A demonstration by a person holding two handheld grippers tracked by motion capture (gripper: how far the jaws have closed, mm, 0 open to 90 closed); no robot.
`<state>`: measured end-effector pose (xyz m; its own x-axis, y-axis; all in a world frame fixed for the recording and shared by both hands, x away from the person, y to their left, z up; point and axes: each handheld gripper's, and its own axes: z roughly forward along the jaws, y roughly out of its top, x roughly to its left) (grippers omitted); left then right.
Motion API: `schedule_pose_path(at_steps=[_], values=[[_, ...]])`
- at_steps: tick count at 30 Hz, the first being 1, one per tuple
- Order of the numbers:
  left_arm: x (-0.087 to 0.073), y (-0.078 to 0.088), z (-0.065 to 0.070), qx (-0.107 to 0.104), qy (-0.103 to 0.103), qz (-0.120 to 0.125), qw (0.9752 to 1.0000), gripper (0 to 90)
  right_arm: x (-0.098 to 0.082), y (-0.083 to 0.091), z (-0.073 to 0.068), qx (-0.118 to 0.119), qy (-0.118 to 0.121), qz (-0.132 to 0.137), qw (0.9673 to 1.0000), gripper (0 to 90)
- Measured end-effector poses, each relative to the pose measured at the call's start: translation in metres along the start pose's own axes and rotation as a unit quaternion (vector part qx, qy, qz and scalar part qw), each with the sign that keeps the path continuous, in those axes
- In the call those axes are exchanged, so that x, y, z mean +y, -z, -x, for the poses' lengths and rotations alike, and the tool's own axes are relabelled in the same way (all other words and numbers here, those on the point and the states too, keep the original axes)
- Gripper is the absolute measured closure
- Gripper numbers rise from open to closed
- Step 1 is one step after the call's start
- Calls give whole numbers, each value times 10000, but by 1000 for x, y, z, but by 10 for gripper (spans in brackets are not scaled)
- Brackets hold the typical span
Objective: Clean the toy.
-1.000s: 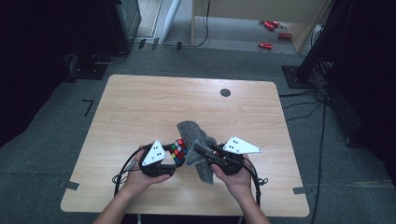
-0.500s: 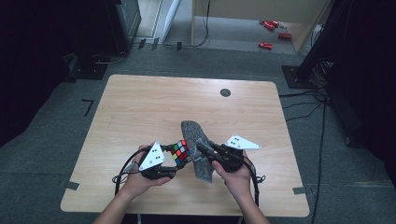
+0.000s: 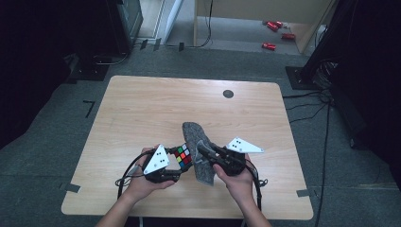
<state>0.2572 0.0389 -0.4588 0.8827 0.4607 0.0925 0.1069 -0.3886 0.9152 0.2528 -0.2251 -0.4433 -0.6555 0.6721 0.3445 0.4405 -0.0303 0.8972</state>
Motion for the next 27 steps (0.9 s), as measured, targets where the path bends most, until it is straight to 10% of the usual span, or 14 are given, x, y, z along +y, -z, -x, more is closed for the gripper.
schedule_pose_path(at_steps=[9,17,24,27], values=[[-1,0,-2,-10,77,58,10000,344,-4,-5,3,-134,-93,-251,9996,704],[0,-1,2,100,-36,-17,9999,347,9,1,-22,20,300,-44,9995,701],[1,-1,1,98,-16,-18,9999,346,0,-3,-3,-72,-138,-185,9997,702],[0,-5,3,275,-136,-212,9993,347,5,1,-15,-120,211,-65,9997,700]])
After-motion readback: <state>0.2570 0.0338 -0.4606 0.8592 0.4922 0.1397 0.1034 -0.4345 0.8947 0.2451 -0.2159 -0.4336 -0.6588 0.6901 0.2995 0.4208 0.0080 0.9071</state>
